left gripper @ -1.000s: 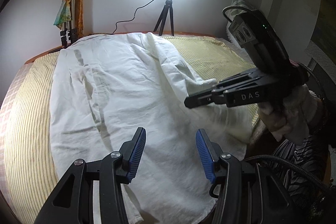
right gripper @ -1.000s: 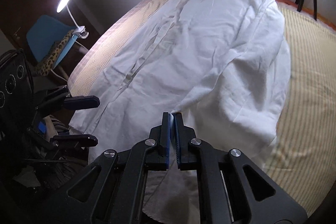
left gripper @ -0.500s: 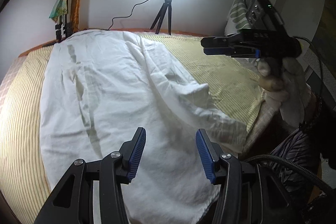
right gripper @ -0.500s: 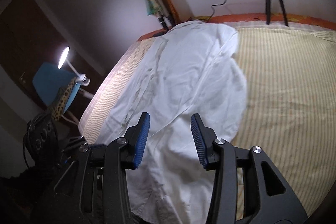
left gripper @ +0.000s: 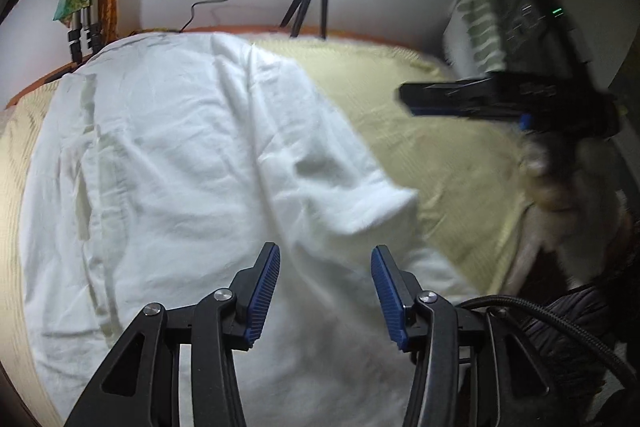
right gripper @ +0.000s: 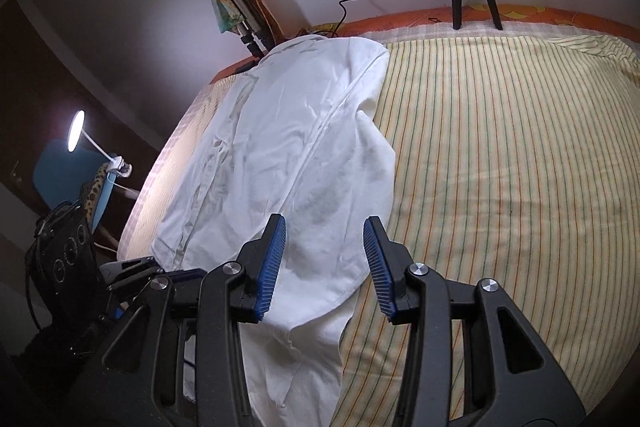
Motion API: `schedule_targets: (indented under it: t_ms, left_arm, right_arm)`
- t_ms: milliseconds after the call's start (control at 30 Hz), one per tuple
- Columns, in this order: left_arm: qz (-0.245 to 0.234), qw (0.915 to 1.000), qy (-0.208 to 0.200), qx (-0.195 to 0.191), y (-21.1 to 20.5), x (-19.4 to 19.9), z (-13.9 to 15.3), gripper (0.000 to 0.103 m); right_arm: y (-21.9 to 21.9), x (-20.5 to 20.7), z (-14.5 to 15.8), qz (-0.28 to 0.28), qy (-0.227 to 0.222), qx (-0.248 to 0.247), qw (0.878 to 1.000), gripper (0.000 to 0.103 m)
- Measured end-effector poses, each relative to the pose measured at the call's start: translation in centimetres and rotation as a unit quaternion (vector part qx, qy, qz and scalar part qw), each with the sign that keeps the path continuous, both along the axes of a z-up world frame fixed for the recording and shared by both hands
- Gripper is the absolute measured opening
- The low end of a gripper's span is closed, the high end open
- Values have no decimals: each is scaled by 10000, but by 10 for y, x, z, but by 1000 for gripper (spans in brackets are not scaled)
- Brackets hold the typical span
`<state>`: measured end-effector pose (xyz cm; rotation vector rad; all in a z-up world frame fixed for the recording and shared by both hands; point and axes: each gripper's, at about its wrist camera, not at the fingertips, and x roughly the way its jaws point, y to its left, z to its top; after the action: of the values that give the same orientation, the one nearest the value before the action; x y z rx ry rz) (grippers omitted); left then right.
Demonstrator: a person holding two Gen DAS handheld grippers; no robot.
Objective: Fold small clothes
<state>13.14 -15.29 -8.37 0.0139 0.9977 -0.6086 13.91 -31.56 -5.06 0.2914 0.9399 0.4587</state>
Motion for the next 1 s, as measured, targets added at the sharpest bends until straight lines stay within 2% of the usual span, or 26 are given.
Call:
schedule_targets:
  t_ms: [133, 267, 367, 433, 533, 700, 767, 867, 933, 1000]
  left_arm:
    - [285, 9989, 159, 331, 26, -3, -16, 47]
    - [491, 9977, 227, 401, 57, -12, -21, 46]
    - [526, 9980, 128, 329, 70, -20, -13, 46]
    - [499, 9983, -17, 296, 71, -27, -5, 46]
    - [439, 9986, -182, 242, 73, -31, 3, 47]
    - [371, 9989, -262, -78, 73, -36, 19, 47]
    - [358, 9988, -238, -252, 74, -42, 26, 47]
    - [344, 9975, -12, -610, 70, -55, 27, 48]
    - [274, 9952, 267, -897, 62, -63, 24, 50]
    - [211, 9923, 459, -1135, 51, -69, 20, 56]
  right_arm:
    - [4, -20, -6, 140, 125, 32, 9998, 43]
    - [21, -43, -23, 473, 343, -5, 9983, 43]
    - [33, -66, -37, 554, 488, -131, 9972, 43]
    - [39, -84, -41, 594, 515, -21, 9969, 43]
    - [59, -107, -43, 779, 438, -87, 9960, 37]
    - [106, -127, -52, 1575, 513, -62, 9862, 37]
    - [111, -134, -45, 1784, 369, -112, 9832, 37]
    - [89, -129, -29, 1577, 158, 119, 9873, 41]
    - [66, -117, -24, 1159, 118, 221, 9929, 46]
    - [46, -97, -27, 735, 184, 96, 9971, 50]
